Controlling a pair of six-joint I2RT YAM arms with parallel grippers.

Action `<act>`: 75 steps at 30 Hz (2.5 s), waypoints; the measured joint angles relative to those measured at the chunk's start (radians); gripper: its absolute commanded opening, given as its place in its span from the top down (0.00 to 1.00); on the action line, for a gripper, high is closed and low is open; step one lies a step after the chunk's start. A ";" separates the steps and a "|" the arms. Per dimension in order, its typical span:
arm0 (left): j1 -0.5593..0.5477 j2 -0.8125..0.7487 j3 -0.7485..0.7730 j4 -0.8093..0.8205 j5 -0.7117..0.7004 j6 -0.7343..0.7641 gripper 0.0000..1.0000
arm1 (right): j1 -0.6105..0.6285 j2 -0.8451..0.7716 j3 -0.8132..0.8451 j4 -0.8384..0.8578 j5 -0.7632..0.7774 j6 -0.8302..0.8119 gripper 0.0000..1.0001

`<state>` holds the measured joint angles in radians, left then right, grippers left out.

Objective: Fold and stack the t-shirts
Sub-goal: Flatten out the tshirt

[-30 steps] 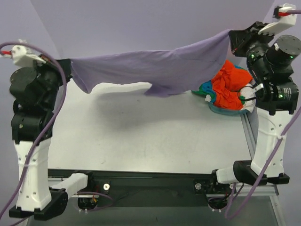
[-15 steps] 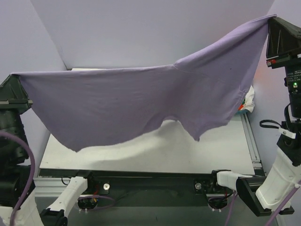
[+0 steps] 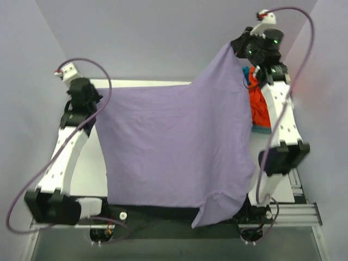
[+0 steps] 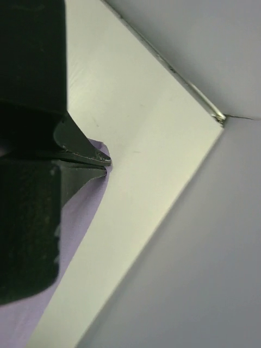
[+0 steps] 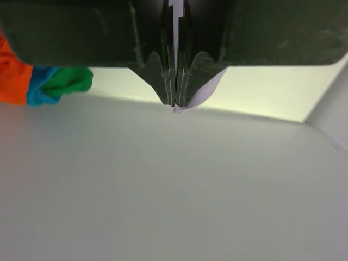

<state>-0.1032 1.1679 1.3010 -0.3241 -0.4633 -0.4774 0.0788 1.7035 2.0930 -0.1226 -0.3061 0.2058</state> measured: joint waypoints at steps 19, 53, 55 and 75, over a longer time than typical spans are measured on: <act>0.039 0.577 0.112 -0.119 0.139 0.008 0.04 | 0.092 0.381 -0.249 -0.119 0.151 0.003 0.00; 0.046 0.604 -0.201 -0.135 0.513 -0.114 0.04 | 0.191 0.250 -0.762 -0.242 0.106 0.132 0.04; 0.050 0.647 -0.146 -0.145 0.516 -0.104 0.04 | 0.191 0.280 -0.720 -0.269 0.109 0.132 0.04; 0.068 1.078 0.506 -0.337 0.512 -0.040 0.05 | 0.132 0.723 0.016 -0.521 0.045 0.167 0.04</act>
<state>-0.0353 2.2459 1.8072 -0.6609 0.0490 -0.5175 0.2108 2.4260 2.1086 -0.6434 -0.2615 0.3725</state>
